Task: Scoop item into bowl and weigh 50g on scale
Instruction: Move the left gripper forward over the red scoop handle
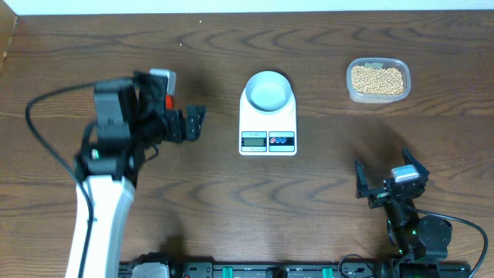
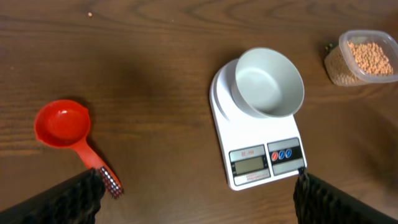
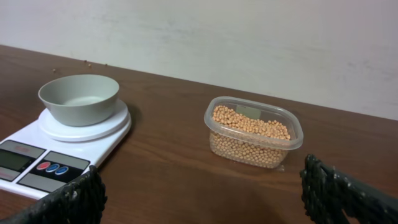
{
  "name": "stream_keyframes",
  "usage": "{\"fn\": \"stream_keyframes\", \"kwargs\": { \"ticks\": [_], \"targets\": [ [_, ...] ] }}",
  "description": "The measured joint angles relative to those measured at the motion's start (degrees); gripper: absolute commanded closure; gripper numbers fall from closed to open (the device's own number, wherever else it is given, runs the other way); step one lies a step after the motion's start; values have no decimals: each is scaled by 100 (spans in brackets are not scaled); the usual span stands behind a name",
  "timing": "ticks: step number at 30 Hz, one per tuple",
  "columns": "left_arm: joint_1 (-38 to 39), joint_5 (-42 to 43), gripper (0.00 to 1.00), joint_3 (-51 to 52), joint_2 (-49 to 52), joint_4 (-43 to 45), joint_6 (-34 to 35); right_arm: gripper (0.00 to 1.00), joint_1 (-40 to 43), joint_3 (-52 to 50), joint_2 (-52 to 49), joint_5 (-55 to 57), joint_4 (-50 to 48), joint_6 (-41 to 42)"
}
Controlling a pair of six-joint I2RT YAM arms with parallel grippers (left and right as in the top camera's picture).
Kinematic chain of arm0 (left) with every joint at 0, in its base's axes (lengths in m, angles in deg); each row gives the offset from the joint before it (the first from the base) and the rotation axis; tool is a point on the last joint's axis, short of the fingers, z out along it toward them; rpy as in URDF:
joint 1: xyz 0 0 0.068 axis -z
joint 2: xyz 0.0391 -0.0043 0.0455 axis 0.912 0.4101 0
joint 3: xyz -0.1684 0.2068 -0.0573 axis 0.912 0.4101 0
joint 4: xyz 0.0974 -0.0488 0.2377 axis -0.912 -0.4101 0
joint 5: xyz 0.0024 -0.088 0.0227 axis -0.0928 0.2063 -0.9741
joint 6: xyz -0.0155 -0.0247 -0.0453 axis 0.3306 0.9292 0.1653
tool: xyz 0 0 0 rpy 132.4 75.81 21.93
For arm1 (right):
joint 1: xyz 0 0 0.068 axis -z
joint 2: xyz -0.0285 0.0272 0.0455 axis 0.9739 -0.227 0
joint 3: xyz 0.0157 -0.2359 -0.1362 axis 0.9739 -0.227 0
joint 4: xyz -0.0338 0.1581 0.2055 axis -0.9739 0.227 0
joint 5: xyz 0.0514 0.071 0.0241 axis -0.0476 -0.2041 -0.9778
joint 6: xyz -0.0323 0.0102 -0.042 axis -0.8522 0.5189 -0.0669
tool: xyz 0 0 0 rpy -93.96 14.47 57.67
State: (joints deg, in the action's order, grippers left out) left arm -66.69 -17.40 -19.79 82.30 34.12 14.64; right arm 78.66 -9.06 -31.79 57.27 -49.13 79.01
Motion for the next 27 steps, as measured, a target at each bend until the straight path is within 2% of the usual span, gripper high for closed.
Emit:
{"fn": "stream_keyframes", "kwargs": {
  "ticks": [3,8,25,27],
  "targets": [
    [0,-2,1,-413,407,-81,0,1,0,0,0,0,0,2],
    [0,0,1,-452,632,-151,9,1,0,0,0,0,0,2],
    [0,0,0,-452,662,-297,396,1,0,0,0,0,0,2],
    [0,-2,3,-452,662,-295,415,1,0,0,0,0,0,0]
  ]
}}
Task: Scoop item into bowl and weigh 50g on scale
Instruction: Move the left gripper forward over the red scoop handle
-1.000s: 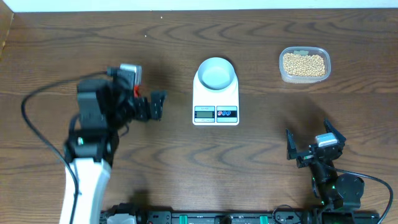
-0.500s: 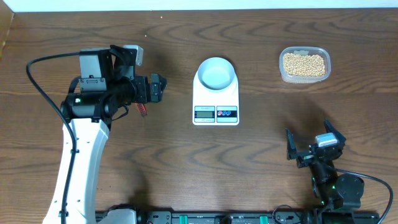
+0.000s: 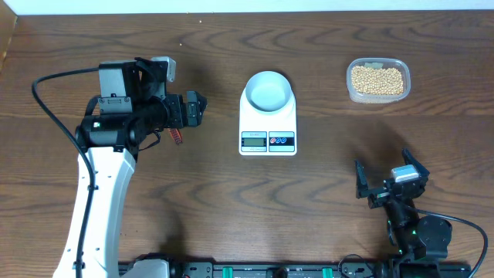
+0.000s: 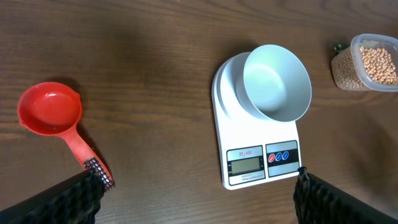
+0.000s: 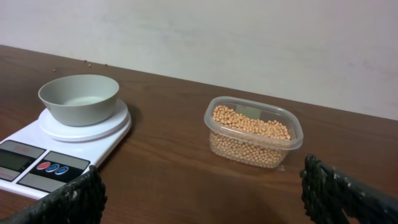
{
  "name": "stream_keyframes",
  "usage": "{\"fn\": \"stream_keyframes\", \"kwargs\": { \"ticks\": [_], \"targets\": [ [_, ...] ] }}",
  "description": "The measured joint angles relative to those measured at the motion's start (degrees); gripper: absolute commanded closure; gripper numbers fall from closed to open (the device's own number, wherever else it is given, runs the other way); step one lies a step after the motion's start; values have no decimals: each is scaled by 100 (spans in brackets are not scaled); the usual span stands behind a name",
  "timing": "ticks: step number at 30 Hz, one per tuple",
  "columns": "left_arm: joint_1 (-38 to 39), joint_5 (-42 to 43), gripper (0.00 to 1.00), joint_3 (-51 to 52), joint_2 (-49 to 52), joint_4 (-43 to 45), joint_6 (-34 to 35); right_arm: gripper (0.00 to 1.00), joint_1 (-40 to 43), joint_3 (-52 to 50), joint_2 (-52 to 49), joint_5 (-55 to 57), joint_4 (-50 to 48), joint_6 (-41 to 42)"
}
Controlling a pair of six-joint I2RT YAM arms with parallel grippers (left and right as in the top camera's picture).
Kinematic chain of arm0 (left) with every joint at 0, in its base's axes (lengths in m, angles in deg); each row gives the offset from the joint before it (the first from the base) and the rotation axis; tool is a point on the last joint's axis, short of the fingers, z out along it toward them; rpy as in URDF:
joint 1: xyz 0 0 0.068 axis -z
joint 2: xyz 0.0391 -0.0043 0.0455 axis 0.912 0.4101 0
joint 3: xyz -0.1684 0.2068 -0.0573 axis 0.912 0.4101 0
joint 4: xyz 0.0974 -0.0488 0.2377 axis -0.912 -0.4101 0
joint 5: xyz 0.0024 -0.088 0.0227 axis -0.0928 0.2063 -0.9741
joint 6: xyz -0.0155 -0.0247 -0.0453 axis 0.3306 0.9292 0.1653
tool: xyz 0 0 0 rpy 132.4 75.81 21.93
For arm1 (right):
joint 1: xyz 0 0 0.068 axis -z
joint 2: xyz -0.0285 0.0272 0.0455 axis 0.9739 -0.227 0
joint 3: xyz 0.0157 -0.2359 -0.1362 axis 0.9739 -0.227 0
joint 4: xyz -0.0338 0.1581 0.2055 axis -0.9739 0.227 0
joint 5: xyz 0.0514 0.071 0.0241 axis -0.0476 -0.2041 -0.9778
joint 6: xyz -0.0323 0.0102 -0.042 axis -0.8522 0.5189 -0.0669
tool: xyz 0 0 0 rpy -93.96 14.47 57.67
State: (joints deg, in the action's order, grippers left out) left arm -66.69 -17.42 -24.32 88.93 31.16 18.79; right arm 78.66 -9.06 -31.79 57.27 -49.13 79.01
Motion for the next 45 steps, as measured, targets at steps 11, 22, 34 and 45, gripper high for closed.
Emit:
{"fn": "stream_keyframes", "kwargs": {
  "ticks": [11,22,34,45],
  "targets": [
    [-2,-892,3,0,0,50,903,1,0,0,0,0,0,0],
    [-68,-1593,3,-151,7,-76,1482,1,0,0,0,0,0,2],
    [-695,-1700,17,-861,968,-767,1816,1,0,0,0,0,0,0],
    [-737,-1700,27,-861,2098,-245,1880,1,0,0,0,0,0,0]
  ]
}}
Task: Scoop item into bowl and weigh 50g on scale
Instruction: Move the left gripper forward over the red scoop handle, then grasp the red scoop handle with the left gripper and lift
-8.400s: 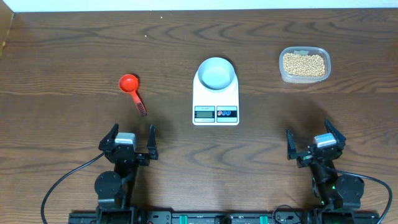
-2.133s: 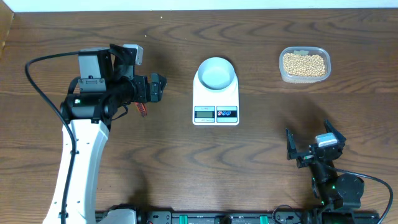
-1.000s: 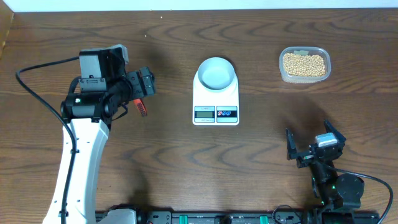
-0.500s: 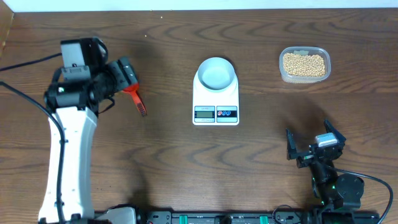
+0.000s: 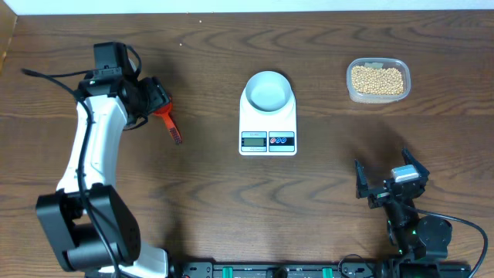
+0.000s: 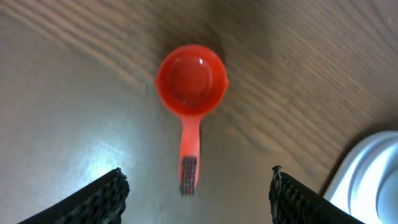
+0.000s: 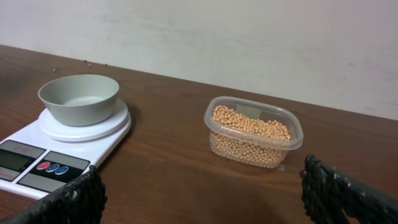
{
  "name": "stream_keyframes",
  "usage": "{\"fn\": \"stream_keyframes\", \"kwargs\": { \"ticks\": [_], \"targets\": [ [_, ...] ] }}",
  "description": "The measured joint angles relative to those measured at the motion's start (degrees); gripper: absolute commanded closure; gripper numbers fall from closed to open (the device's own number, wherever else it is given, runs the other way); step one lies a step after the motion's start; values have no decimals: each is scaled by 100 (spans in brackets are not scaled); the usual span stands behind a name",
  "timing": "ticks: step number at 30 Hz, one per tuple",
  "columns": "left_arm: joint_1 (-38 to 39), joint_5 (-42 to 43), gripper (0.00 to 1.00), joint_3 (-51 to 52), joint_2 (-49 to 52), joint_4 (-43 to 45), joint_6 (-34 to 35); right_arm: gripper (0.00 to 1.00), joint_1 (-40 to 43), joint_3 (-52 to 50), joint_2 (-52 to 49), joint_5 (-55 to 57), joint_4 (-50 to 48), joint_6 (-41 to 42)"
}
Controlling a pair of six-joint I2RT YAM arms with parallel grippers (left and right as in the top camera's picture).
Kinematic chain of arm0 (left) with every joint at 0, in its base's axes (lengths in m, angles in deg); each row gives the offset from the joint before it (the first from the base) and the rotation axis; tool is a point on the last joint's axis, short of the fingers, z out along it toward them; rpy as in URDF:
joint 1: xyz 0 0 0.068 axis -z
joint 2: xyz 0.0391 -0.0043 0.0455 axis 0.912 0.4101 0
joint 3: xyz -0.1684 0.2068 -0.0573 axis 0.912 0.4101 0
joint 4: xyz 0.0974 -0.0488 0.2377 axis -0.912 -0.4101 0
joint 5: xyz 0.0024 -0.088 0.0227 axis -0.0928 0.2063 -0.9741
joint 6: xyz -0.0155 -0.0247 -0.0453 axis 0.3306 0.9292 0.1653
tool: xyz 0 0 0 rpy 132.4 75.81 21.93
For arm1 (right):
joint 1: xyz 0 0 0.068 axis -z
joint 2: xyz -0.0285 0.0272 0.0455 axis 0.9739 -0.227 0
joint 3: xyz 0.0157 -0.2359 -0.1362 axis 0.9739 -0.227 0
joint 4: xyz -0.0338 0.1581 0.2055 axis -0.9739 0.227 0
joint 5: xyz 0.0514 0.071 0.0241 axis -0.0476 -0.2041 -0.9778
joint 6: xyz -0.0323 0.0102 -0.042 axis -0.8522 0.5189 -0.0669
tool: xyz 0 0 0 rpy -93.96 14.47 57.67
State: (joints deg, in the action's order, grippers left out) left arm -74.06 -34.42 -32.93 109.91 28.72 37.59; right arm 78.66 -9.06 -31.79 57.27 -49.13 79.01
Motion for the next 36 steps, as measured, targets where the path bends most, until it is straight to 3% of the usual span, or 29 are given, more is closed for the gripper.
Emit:
{"fn": "stream_keyframes", "kwargs": {
  "ticks": [17,27,31,36],
  "targets": [
    [-234,0,28,0,1001,1239,-979,1,0,0,0,0,0,0],
    [-260,0,40,0,1528,1449,-1191,1,0,0,0,0,0,2],
    [-260,2,50,0,1655,1502,-1217,1,0,0,0,0,0,0],
    [-260,0,51,0,1731,1574,-1235,1,0,0,0,0,0,2]
  ]
}}
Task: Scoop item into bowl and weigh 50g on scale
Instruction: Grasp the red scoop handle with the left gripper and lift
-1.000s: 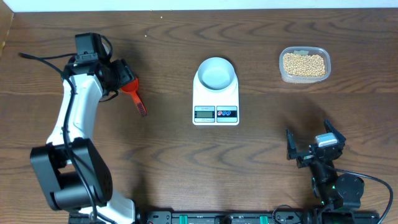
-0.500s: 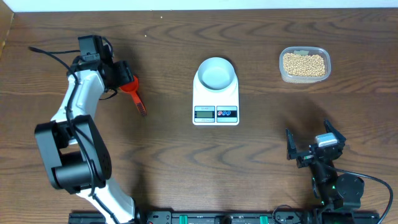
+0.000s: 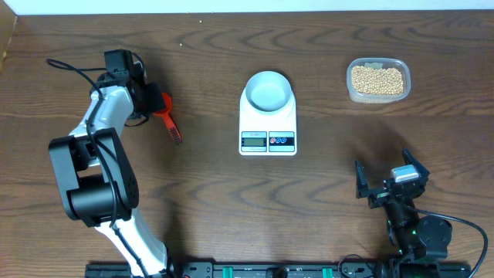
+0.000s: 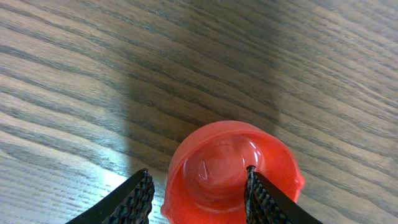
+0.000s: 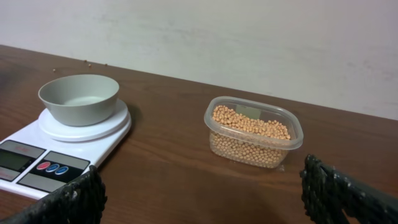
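The red scoop (image 4: 230,168) lies on the table left of the scale, its handle (image 3: 174,130) pointing toward the front. My left gripper (image 4: 198,196) is low over the scoop's cup, open: one finger stands outside the cup's left rim, the other over its inside. The grey bowl (image 3: 268,89) sits empty on the white scale (image 3: 268,140). A clear tub of yellow beans (image 3: 377,79) stands at the far right. My right gripper (image 5: 205,199) rests open near the front right, holding nothing.
The wooden table (image 3: 231,208) carries only these items. The left arm (image 3: 96,123) bends along the table's left side. A pale wall (image 5: 249,37) rises behind the far edge. A rail of equipment (image 3: 255,270) runs along the front edge.
My left gripper has come down close onto the scoop's cup and its fingers stand nearer together, straddling the cup's rim. The scoop, scale, bowl and right arm have not moved.
My left gripper was open, high above the table with scoop and scale both in view, and stayed so a moment later. Then it was over the scoop, cup and handle between its wide fingers. Now it sits low at the cup. The right arm has stayed still.
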{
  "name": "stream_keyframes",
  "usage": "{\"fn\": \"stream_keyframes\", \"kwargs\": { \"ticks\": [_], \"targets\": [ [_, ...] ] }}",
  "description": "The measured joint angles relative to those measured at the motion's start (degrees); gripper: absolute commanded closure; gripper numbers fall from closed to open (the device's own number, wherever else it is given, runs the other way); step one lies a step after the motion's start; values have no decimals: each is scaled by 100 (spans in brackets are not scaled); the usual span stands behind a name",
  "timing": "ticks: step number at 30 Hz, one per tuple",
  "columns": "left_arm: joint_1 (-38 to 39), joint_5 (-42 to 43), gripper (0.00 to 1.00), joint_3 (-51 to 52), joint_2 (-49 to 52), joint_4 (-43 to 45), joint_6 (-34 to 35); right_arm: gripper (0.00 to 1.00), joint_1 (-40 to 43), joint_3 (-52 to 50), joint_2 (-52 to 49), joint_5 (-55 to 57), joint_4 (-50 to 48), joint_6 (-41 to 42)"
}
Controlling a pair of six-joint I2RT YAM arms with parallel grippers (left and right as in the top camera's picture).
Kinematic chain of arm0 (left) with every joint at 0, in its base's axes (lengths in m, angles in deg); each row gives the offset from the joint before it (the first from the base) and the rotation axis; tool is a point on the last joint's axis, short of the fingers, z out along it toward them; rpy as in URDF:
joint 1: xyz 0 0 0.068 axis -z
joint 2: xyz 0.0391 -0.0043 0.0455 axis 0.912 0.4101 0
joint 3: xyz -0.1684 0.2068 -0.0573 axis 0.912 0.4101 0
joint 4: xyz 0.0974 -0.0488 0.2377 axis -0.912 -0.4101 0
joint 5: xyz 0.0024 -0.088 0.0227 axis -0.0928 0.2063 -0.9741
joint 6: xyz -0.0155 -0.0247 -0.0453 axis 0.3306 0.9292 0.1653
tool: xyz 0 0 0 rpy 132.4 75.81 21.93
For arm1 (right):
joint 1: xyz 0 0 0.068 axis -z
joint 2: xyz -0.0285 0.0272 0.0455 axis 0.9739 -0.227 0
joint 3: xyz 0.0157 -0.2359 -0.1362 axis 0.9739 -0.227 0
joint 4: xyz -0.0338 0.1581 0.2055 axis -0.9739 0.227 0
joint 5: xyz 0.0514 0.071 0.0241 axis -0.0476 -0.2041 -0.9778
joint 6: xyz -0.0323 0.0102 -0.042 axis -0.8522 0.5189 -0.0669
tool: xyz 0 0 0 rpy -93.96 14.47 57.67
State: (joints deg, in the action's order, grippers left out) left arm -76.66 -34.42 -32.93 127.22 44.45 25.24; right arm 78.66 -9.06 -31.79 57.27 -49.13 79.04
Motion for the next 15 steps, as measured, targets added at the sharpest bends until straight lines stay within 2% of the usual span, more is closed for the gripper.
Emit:
{"fn": "stream_keyframes", "kwargs": {
  "ticks": [8,10,11,12,15],
  "targets": [
    [0,0,67,0,284,122,-7,1,0,0,0,0,0,-2],
    [-2,-4,79,0,289,155,2,1,0,0,0,0,0,-2],
    [-2,0,89,0,289,168,4,1,0,0,0,0,0,-2],
    [0,0,92,0,289,179,-17,1,0,0,0,0,0,0],
    [0,0,93,0,289,232,-15,1,0,0,0,0,0,-2]
  ]
}}
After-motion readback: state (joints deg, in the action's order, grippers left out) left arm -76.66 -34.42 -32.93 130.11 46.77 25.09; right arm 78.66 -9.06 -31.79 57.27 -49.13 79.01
